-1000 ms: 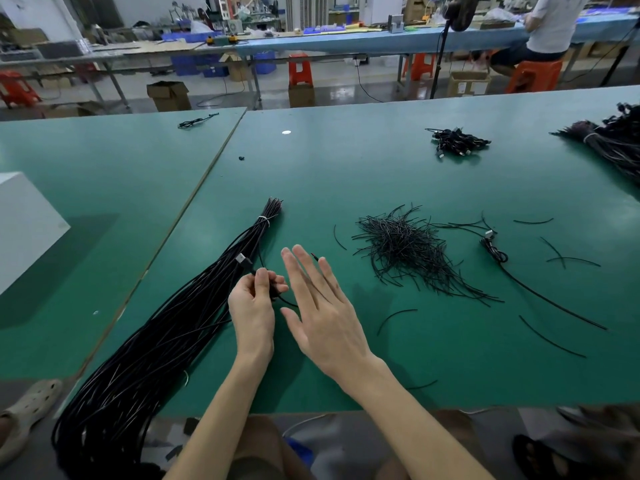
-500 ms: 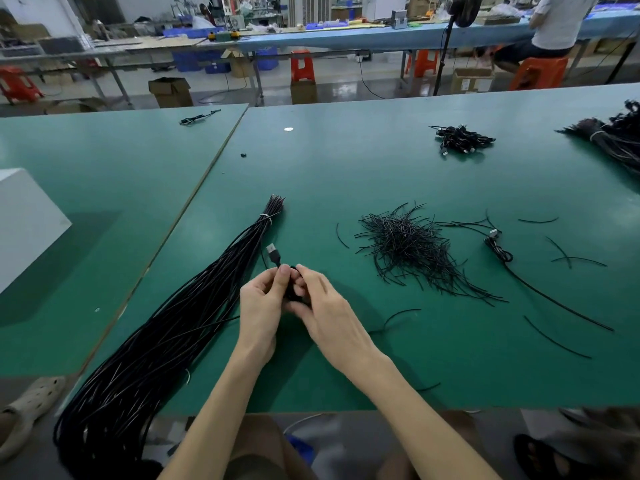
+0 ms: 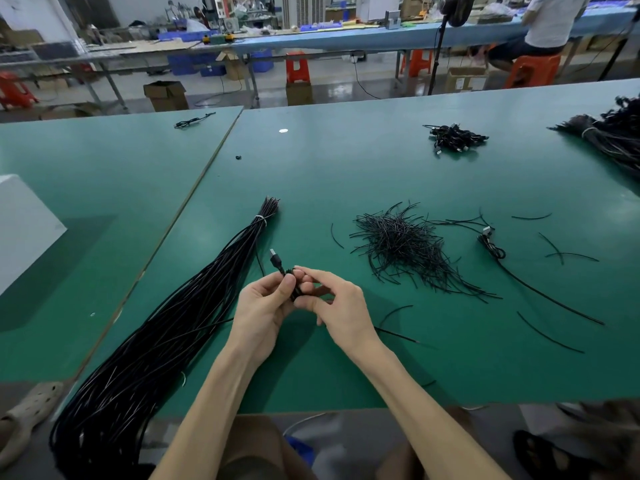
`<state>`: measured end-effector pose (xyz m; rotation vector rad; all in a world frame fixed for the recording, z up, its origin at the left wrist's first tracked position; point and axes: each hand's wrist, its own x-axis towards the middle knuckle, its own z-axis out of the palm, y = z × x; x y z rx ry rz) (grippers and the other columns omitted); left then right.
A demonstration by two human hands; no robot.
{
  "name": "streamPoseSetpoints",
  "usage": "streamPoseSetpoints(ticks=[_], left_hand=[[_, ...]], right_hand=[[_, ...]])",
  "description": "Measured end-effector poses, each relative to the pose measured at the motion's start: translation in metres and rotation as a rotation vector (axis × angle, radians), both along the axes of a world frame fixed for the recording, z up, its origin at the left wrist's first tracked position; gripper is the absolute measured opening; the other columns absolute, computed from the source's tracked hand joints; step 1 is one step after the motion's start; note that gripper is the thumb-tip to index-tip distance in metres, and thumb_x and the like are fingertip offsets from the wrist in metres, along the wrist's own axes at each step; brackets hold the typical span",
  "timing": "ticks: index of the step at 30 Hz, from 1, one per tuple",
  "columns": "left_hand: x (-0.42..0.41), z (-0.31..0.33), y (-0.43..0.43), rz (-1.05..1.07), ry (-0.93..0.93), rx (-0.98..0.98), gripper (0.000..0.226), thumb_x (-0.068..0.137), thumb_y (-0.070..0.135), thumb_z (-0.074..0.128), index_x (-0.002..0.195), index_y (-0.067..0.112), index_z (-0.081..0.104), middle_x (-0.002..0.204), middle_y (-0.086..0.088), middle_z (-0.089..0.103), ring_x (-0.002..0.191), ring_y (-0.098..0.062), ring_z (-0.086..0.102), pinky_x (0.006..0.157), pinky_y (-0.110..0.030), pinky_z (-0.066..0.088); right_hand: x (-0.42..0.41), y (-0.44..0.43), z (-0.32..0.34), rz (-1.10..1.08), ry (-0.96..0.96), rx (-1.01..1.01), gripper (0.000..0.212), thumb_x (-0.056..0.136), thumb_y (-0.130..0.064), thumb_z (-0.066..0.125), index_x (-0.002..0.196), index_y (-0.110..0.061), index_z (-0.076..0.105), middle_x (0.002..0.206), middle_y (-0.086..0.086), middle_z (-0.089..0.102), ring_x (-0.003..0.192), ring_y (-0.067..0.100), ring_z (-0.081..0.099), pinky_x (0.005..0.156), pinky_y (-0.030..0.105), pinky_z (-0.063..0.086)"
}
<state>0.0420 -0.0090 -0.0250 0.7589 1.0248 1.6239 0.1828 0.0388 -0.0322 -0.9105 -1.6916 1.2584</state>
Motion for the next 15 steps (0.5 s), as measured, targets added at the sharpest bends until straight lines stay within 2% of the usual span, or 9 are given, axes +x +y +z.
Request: streamPoseSetpoints(ticks=[3, 6, 9, 12, 15], left_hand=[[0.0006, -0.0019, 0.0007, 0.052, 0.019, -0.026, 0.024, 0.087, 0.020, 0.071, 0.097, 0.000, 0.077, 0.095, -0.021, 0.073, 0.087, -0.026, 0.072, 0.072, -0.029, 0.061], [0.0029, -0.0029, 0.0003, 0.092, 0.100, -0.008, 0.026, 0.083, 0.028, 0.076, 0.095, 0.005, 0.080, 0.095, -0.021, 0.074, 0.087, -0.026, 0.073, 0.073, -0.029, 0.061], [0.0048, -0.0036, -0.0005, 0.146, 0.254, 0.034, 0.023, 0.084, 0.032, 0.079, 0.092, 0.010, 0.081, 0.093, -0.020, 0.076, 0.086, -0.026, 0.073, 0.079, -0.030, 0.061], [0.0045, -0.0041, -0.0010, 0.149, 0.292, 0.049, 0.021, 0.088, 0.030, 0.075, 0.088, 0.009, 0.078, 0.089, -0.018, 0.075, 0.086, -0.026, 0.071, 0.083, -0.032, 0.059], [0.0059, -0.0039, 0.0004, 0.171, 0.297, 0.047, 0.021, 0.089, 0.028, 0.074, 0.086, 0.007, 0.077, 0.087, -0.016, 0.075, 0.085, -0.026, 0.071, 0.081, -0.032, 0.059]], right_hand=[[0.0008, -0.0001, 0.0018, 0.018, -0.011, -0.024, 0.050, 0.082, -0.014, 0.084, 0.128, -0.027, 0.072, 0.102, -0.016, 0.073, 0.071, -0.005, 0.060, 0.064, 0.010, 0.045], [0.0028, 0.0007, 0.0034, 0.025, 0.009, -0.051, 0.050, 0.079, -0.015, 0.086, 0.125, -0.028, 0.074, 0.098, -0.022, 0.073, 0.081, -0.005, 0.063, 0.073, 0.011, 0.045], [0.0042, 0.0015, 0.0045, 0.032, 0.022, -0.054, 0.049, 0.078, -0.012, 0.086, 0.124, -0.028, 0.074, 0.094, -0.023, 0.072, 0.088, -0.002, 0.064, 0.082, 0.017, 0.051], [0.0040, 0.0012, 0.0045, 0.020, 0.025, -0.032, 0.049, 0.080, -0.013, 0.086, 0.124, -0.030, 0.073, 0.103, -0.012, 0.072, 0.090, 0.002, 0.063, 0.087, 0.028, 0.054], [0.0035, 0.0010, 0.0040, 0.017, 0.043, -0.031, 0.050, 0.081, -0.012, 0.085, 0.125, -0.032, 0.072, 0.107, -0.006, 0.071, 0.093, 0.004, 0.062, 0.091, 0.037, 0.054]])
